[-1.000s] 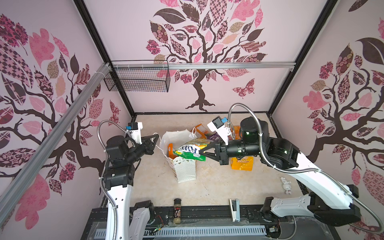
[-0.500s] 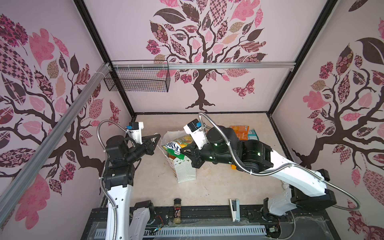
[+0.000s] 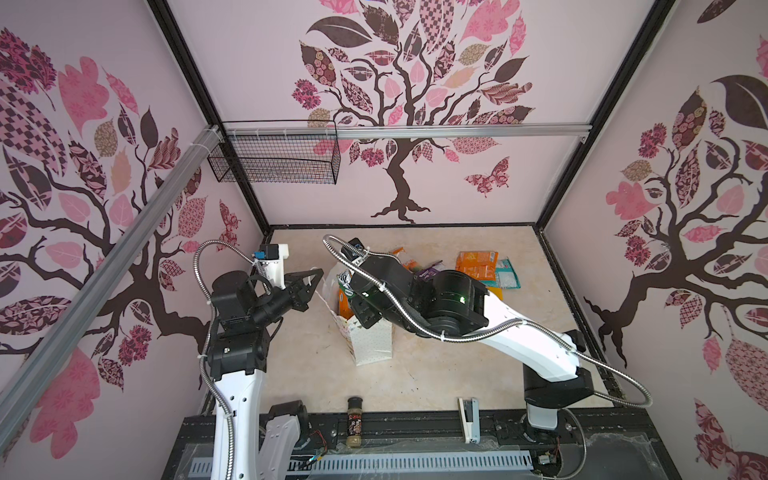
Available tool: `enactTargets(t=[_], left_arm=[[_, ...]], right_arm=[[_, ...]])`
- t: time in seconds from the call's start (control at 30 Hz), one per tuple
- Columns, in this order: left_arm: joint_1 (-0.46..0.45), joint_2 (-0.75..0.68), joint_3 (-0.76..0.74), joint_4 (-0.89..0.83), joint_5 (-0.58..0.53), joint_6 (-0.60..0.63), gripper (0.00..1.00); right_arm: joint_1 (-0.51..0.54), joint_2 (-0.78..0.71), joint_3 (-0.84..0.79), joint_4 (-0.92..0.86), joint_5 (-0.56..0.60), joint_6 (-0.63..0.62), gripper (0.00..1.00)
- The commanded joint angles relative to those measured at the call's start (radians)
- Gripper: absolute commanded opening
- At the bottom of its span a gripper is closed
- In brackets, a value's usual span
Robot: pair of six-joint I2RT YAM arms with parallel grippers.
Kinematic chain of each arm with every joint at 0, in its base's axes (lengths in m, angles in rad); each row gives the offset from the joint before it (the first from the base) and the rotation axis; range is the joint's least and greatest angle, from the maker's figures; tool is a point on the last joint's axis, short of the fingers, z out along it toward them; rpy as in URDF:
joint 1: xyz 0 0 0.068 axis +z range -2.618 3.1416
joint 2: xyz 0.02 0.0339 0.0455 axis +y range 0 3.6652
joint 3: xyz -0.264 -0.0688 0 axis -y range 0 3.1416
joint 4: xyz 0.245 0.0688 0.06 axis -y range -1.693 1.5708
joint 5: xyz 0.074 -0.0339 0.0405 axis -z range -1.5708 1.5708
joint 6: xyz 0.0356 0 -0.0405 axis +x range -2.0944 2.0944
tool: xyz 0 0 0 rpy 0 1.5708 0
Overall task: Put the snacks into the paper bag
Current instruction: 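Carry the green packet over the bag opening beside the left gripper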
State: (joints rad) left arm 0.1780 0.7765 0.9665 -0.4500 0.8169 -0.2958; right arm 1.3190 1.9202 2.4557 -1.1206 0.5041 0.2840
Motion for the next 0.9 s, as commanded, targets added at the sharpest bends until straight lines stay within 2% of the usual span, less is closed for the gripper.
enactTargets(t=[0.0, 0.13, 0.33, 0.53, 0.87], left_arm=[[0.006, -0.017, -0.016, 0.045, 0.014, 0.006, 0.00], [0.006, -0.016, -0.017, 0.047, 0.016, 0.003, 0.00], [0.005, -0.017, -0.018, 0.046, 0.013, 0.006, 0.00], [0.005, -0.017, -0.017, 0.046, 0.011, 0.007, 0.00], [0.005, -0.019, -0.017, 0.042, 0.008, 0.009, 0.00]], right_arm=[[0.001, 0.039, 0.072, -0.074, 0.070, -0.074, 0.00], [-0.011, 0.066, 0.103, -0.086, 0.058, -0.053, 0.00], [-0.023, 0.091, 0.098, -0.018, -0.029, 0.003, 0.00], [-0.030, 0.136, 0.100, -0.022, -0.017, 0.002, 0.00], [-0.070, 0.157, 0.081, 0.013, -0.096, 0.045, 0.00]])
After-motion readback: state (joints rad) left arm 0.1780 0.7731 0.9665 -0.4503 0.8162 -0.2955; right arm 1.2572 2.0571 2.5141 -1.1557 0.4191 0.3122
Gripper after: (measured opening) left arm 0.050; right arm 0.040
